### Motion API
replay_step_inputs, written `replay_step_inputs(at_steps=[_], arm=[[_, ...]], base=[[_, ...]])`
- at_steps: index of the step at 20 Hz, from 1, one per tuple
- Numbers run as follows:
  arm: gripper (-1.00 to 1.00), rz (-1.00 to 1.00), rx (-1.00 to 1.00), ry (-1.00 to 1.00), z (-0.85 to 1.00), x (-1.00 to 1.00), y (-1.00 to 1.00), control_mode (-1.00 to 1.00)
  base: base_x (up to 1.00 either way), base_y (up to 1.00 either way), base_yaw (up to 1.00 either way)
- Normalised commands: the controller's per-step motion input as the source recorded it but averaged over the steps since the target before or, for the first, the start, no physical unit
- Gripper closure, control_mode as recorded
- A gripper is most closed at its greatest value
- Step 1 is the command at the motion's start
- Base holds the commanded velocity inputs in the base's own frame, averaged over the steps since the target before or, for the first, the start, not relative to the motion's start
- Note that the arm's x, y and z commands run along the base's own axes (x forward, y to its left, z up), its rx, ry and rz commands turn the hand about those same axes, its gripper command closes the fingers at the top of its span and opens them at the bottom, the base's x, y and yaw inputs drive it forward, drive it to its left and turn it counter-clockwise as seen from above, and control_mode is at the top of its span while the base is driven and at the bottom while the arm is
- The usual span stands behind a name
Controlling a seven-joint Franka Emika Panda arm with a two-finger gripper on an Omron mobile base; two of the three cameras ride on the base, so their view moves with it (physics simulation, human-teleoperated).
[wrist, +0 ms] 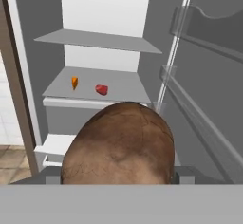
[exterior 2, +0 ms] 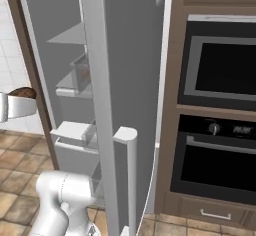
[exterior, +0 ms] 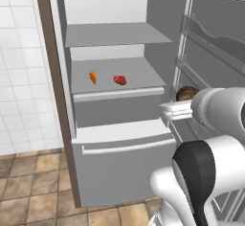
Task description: Take the cheese, steak, and potato from the fridge and place them on the plate on the dining counter to create an appetizer plate.
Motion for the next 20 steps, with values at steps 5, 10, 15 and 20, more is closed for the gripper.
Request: replay_step_inputs(at_steps=[5, 10, 15, 20], arm=[[1.00, 0.00, 0.00, 0.00, 0.00, 0.00, 0.00, 1.00], [1.00, 0.00, 0.00, 0.00, 0.00, 0.00, 0.00, 1.00], [1.00, 0.00, 0.00, 0.00, 0.00, 0.00, 0.00, 1.00], [1.00, 0.00, 0.00, 0.00, 0.00, 0.00, 0.00, 1.00]], base=[[-0.97, 0.81, 0.11], [-0.69, 0.63, 0.43], [-0.58, 0.55, 0.69], [-0.39, 0.44, 0.82]])
